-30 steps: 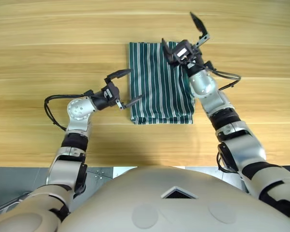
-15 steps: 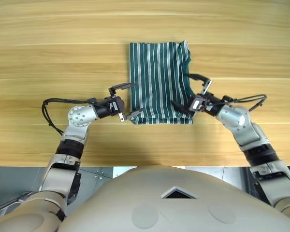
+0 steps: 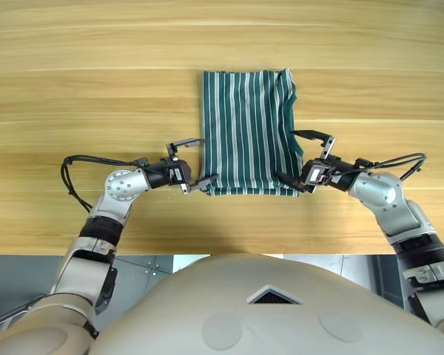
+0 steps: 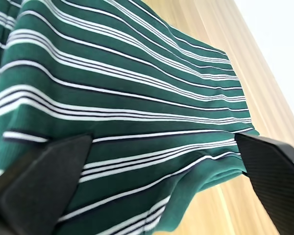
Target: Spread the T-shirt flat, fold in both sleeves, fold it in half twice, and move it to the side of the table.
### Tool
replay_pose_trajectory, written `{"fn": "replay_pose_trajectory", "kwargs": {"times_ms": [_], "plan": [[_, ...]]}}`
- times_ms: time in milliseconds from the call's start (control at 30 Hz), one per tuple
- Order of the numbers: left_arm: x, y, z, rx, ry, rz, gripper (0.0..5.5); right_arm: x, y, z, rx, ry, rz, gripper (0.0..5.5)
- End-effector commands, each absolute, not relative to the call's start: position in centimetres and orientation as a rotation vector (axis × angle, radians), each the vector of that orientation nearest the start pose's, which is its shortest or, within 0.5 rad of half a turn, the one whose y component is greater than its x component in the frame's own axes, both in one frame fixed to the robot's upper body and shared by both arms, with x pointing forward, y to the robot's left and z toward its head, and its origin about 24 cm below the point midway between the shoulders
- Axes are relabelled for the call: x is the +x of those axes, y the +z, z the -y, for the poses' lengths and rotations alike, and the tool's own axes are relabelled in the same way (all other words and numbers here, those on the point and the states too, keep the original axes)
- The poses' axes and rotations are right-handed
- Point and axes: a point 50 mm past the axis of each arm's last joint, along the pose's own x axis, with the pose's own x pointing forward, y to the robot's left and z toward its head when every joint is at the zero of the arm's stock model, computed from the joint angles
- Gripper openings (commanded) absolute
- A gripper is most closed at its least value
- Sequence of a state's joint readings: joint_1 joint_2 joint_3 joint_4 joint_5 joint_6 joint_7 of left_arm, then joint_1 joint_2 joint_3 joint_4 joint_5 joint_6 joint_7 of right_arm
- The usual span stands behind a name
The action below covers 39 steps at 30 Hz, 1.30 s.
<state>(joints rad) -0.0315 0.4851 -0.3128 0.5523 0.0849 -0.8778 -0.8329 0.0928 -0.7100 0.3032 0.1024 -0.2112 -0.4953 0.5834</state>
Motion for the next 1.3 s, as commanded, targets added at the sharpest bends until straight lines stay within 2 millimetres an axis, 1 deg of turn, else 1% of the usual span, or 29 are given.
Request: {"fn": "replay_pose_trajectory", "kwargs": {"times_ms": [33, 200, 367, 600, 700, 833, 1000, 1133, 1300], "plan": [[15.3, -3.9, -18.3, 0.648, -1.403, -0.143, 4.48, 17.4, 0.2, 19.1, -0.870, 1.179, -0.167, 5.38], [14.4, -3.3, -18.4, 0.666, -1.437, -0.135, 4.48, 16.3, -0.3, 19.0, -0.874, 1.236, -0.203, 5.38], [15.7, -2.5, -19.7, 0.713, -1.364, -0.134, 4.48, 15.3, -0.1, 18.9, -0.872, 1.266, -0.210, 5.38], [15.8, -2.3, -20.5, 0.734, -1.349, -0.147, 4.48, 14.4, 0.7, 19.0, -0.860, 1.279, -0.198, 5.38], [15.3, -2.3, -20.4, 0.724, -1.372, -0.148, 4.48, 14.5, 1.2, 19.2, -0.854, 1.265, -0.181, 5.38], [13.8, -2.3, -20.5, 0.692, -1.454, -0.159, 4.48, 15.1, 1.5, 19.5, -0.866, 1.231, -0.175, 5.38], [13.7, -1.8, -20.5, 0.689, -1.463, -0.147, 4.48, 15.3, 1.7, 19.7, -0.875, 1.223, -0.176, 5.38], [14.4, -0.8, -20.8, 0.699, -1.424, -0.114, 4.48, 15.3, 1.8, 19.7, -0.871, 1.219, -0.166, 5.38], [16.1, 0.6, -20.8, 0.698, -1.339, -0.047, 4.48, 15.5, 2.5, 19.8, -0.859, 1.208, -0.138, 5.38]]}}
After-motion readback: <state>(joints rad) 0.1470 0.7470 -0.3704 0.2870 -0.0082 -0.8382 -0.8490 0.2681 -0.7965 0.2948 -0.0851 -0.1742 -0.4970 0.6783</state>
